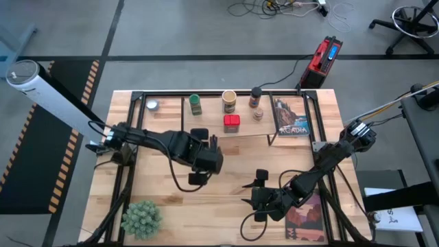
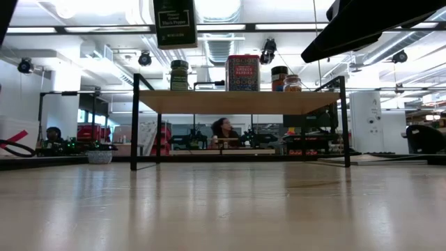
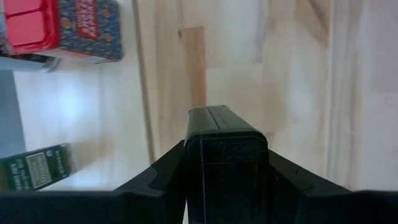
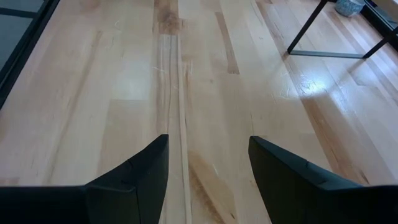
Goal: Shelf spices
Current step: Put the black seasoning can on the shelf
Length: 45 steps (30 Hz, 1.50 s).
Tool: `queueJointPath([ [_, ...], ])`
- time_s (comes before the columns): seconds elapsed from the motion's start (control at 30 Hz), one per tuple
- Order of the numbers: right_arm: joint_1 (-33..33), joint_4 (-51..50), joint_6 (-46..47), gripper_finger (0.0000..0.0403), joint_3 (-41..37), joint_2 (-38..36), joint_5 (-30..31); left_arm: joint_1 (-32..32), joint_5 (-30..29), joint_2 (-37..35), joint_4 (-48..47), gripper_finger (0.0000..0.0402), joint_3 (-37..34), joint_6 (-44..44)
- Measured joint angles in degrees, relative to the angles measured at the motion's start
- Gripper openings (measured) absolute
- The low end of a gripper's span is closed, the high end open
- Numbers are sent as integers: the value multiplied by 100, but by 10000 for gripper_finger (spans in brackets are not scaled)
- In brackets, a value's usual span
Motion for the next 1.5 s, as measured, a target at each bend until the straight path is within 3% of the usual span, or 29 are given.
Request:
queueJointPath([
  [0.83,0,1,-54,199,0,0,-117,1339,-4,-101,-25,138,-55,829],
  [1.5,68,1,3,199,0,0,-168,1922,164,-100,-24,142,-60,1078],
])
